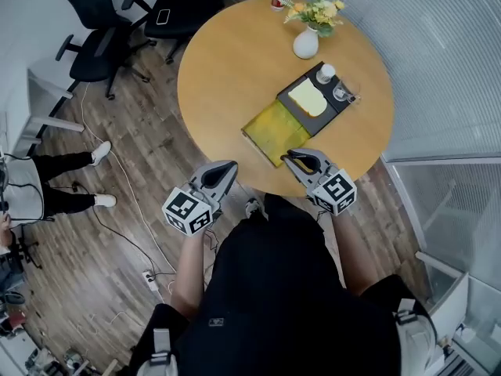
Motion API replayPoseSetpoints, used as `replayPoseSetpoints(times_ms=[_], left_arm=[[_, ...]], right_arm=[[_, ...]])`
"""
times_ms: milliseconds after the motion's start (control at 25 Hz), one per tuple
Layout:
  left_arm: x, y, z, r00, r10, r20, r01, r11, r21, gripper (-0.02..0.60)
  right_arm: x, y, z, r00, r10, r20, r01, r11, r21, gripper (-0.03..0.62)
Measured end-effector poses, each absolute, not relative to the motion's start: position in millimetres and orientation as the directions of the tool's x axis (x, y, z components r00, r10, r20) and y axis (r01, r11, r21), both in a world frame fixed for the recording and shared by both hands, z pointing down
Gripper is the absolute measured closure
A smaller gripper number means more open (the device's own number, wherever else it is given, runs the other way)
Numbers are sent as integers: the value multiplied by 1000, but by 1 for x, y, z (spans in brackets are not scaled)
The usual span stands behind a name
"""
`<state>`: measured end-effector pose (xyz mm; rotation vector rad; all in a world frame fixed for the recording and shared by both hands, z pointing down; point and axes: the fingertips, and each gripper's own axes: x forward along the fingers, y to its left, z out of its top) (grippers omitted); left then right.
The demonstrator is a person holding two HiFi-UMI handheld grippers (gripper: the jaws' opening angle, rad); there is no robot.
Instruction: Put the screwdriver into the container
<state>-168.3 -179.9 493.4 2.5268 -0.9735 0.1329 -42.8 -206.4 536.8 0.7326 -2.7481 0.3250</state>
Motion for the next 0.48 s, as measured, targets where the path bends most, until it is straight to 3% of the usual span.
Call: replayPoseSetpoints(times_ms=[480], left_arm=[[-148, -215, 489, 713, -643, 279, -699, -623, 351, 577]], right_arm=[[-39, -252, 582, -852, -347, 392, -443, 876, -189, 545]])
